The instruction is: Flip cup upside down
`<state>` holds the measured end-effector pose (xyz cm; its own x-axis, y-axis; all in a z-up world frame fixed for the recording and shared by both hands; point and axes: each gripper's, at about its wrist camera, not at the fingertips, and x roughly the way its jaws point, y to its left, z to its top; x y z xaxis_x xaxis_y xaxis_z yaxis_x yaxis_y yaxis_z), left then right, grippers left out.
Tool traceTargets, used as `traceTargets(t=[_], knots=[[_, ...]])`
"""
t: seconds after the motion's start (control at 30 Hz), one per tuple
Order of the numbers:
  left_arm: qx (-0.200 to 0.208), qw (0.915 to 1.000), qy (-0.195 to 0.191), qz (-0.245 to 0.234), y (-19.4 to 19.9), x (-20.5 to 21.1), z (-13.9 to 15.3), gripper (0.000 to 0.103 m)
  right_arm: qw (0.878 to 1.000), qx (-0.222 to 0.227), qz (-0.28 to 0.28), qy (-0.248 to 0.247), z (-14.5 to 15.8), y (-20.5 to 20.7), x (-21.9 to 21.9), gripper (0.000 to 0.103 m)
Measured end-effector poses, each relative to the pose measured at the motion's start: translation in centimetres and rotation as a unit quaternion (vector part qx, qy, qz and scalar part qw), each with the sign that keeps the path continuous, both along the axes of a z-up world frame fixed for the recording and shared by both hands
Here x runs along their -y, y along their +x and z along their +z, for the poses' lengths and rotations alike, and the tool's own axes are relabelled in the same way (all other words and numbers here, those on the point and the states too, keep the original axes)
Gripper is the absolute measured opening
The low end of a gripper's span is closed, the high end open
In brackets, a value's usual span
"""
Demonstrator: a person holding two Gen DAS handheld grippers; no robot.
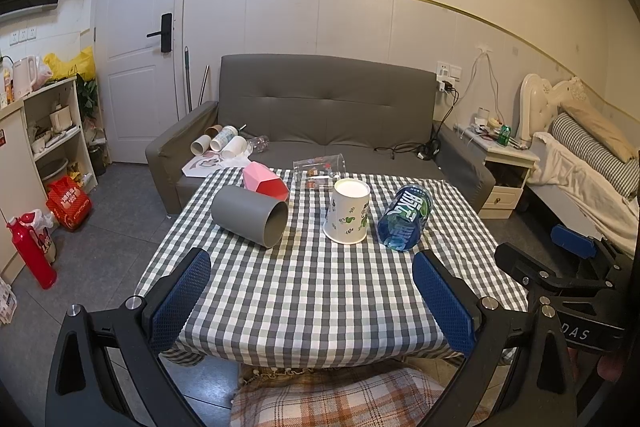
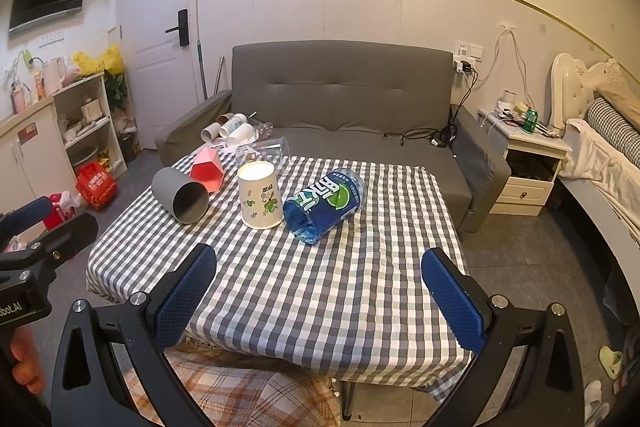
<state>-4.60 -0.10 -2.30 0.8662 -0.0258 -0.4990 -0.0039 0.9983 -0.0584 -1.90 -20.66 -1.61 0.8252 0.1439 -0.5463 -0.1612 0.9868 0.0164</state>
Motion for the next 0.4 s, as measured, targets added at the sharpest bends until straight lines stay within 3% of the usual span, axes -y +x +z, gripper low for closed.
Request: traceTargets(t=[0.4], knots=[[-0.004, 1.0000, -0.003, 0.003, 0.05, -0.15, -0.35, 0.103, 1.000, -0.007, 0.003, -0.003, -0.44, 0.15, -0.21, 0.103]])
